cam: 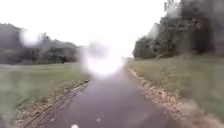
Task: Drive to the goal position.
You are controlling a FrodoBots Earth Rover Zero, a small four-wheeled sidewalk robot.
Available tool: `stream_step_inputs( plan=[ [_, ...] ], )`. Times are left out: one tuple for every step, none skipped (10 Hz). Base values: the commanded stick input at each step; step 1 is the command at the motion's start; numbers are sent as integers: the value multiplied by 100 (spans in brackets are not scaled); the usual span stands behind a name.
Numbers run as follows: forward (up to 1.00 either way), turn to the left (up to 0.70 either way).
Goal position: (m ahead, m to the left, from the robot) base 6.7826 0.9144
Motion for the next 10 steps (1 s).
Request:
stream_step_inputs(
  plan=[
    [85, 0],
    [85, 0],
    [85, 0],
    [85, 0],
    [85, 0],
    [85, 0],
    [85, 0],
    [85, 0],
    [85, 0],
    [85, 0]
  ],
)
